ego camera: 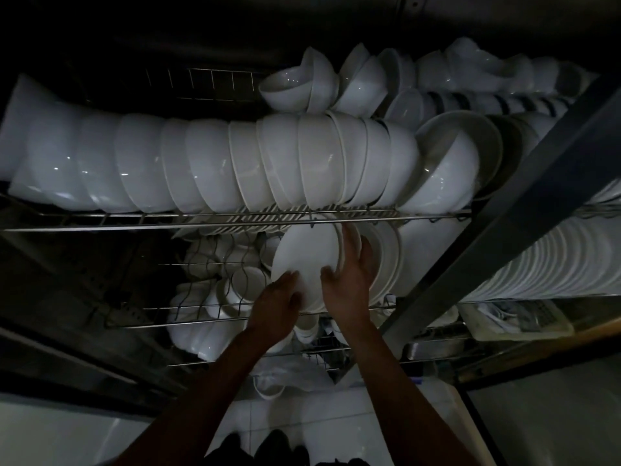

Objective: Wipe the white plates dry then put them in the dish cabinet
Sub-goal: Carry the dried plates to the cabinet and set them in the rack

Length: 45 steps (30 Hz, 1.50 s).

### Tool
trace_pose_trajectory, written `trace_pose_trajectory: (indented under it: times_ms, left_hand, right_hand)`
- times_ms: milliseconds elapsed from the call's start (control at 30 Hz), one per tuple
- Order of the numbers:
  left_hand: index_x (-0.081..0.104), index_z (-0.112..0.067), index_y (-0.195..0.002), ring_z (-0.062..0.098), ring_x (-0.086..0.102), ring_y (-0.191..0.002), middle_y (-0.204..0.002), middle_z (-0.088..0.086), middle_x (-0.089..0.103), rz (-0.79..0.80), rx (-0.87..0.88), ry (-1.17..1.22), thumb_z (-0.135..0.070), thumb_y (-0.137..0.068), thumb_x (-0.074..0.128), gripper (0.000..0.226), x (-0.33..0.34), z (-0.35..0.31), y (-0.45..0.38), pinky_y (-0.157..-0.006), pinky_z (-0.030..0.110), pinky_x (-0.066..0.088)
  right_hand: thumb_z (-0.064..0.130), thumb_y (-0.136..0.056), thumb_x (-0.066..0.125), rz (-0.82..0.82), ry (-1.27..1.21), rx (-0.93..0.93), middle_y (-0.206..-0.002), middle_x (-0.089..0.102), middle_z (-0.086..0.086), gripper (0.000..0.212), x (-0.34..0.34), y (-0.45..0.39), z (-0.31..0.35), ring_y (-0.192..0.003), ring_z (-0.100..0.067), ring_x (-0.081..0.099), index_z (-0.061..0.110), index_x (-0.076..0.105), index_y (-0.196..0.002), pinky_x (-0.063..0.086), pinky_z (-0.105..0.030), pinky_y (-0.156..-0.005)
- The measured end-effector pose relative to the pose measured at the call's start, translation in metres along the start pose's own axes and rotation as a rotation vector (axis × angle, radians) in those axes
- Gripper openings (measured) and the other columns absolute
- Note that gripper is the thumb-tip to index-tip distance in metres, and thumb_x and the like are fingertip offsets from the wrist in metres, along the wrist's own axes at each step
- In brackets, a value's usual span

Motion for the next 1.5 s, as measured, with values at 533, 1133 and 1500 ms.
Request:
trace_pose_trajectory:
  times_ms: [533,1133,1500]
  left_hand:
    - [0.063,-0.007,-0.132,0.028,0.056,-0.127,-0.139,0.012,0.059,-0.051,0.025,-0.028,-0.008,-0.096,0.058,0.036,-0.017,0.002,0.018,-0.107,0.033,0.043]
    - [0.067,-0.014,-0.126,0.030,0.063,-0.114,-0.124,0.010,0.068,-0.151,0.107,-0.130,-0.021,-0.094,0.060,0.034,-0.062,0.002,0.084,-0.095,0.043,0.052]
    - [0.059,-0.023,-0.137,0.030,0.061,-0.117,-0.133,0.007,0.063,-0.254,-0.153,-0.206,-0.031,-0.096,0.058,0.041,-0.137,0.062,0.217,-0.092,0.040,0.051]
  right_hand:
    - [0.021,-0.095,0.066,0.047,0.012,-0.003,-0.168,-0.005,-0.005,0.081,0.001,0.021,-0.005,-0.154,-0.028,-0.001,0.022,0.015,-0.159,0.017,-0.033,-0.119]
    - [0.009,-0.091,0.068,-0.007,0.103,-0.263,-0.159,0.032,-0.004,0.059,-0.006,0.082,0.013,-0.145,-0.022,0.027,0.020,0.048,-0.146,0.031,-0.033,-0.117]
    - [0.009,-0.093,0.063,0.480,0.142,-0.453,-0.151,0.046,-0.008,0.050,0.063,0.167,0.078,-0.139,-0.025,0.041,0.015,0.053,-0.142,0.030,-0.029,-0.115]
Point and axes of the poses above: each hand's wrist, its own y-axis away from the middle knuckle, its own x-axis out of the palm, z = x × y, the point moved 3 cm from there along -y, towards the middle knuckle
